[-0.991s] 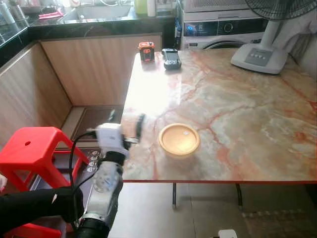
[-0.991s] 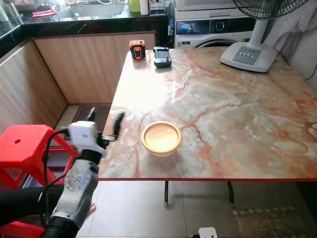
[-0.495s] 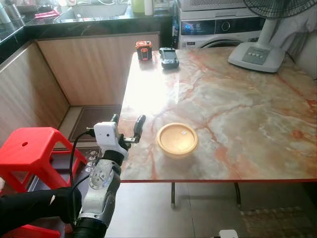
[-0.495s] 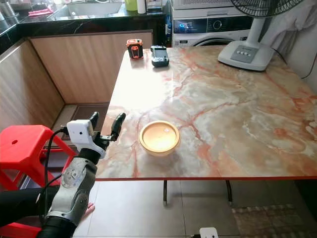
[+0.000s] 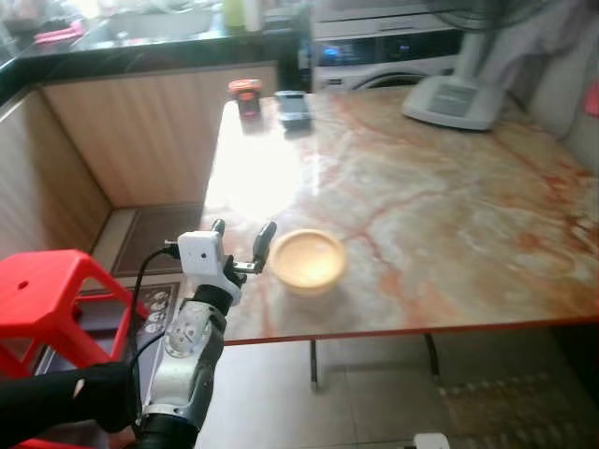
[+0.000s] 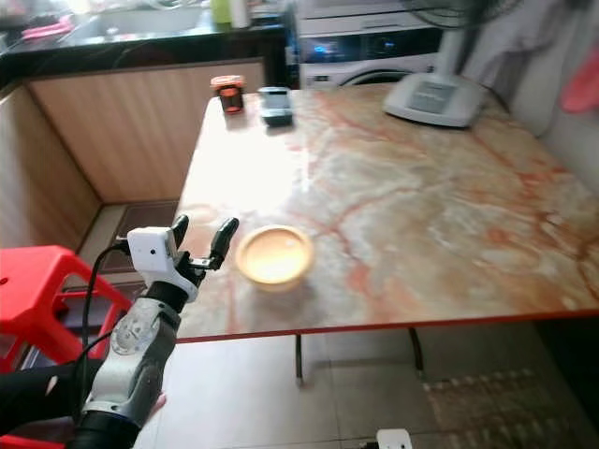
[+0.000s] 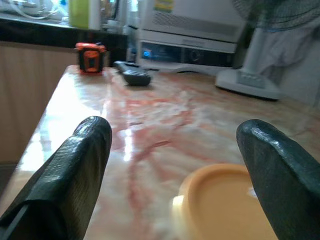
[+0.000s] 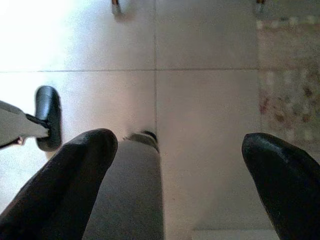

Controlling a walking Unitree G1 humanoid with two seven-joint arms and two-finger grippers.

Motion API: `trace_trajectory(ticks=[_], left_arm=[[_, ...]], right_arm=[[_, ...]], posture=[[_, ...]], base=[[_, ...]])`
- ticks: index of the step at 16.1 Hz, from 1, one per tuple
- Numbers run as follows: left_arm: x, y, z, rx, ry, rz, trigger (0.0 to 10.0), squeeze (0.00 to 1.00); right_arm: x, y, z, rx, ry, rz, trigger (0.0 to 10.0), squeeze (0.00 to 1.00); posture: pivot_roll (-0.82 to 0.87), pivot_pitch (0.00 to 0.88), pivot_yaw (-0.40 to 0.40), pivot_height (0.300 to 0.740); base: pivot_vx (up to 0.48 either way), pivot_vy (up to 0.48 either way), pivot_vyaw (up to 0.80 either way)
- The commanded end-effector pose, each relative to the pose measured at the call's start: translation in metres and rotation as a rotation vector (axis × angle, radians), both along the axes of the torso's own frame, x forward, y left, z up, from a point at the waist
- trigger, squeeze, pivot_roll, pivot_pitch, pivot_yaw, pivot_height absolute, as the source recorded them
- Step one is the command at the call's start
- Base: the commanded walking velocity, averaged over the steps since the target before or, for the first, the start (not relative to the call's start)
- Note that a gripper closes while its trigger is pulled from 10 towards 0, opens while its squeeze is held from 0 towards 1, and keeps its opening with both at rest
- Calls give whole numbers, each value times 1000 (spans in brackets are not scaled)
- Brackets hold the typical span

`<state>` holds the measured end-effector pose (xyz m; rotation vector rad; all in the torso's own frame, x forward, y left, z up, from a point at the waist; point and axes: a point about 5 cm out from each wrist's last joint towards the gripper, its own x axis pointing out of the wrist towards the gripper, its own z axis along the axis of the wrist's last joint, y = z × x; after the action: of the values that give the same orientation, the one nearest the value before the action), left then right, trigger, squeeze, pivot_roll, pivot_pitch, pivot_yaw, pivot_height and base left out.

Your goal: Restocking fridge

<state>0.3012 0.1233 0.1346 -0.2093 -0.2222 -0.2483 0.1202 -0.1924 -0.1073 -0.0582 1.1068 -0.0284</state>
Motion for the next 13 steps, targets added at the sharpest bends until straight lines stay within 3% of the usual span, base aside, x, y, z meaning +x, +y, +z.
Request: trace_trajectory(ticks=[1,2,8,13], left_arm=[[-1,3,2,9,-1,3,10000,0],[-1,3,2,9,-1,3,10000,0],[0,6,9,-77,1,17,10000,0],[0,8,12,-99,-4,23,10000,0]], right_arm=[[2,2,0,7,-3,-6,10000,0],[2,1,0,6,-3,-4,10000,0],[3,1,1,8,-1,-4,10000,0],[3,1,1,11,-2,-5,10000,0]], posture=[[86,35,65,740],[86,36,65,740],[90,37,59,740],[89,35,58,740]], base=[[0,-446,0],[0,-446,0],[0,0,0],[0,0,0]])
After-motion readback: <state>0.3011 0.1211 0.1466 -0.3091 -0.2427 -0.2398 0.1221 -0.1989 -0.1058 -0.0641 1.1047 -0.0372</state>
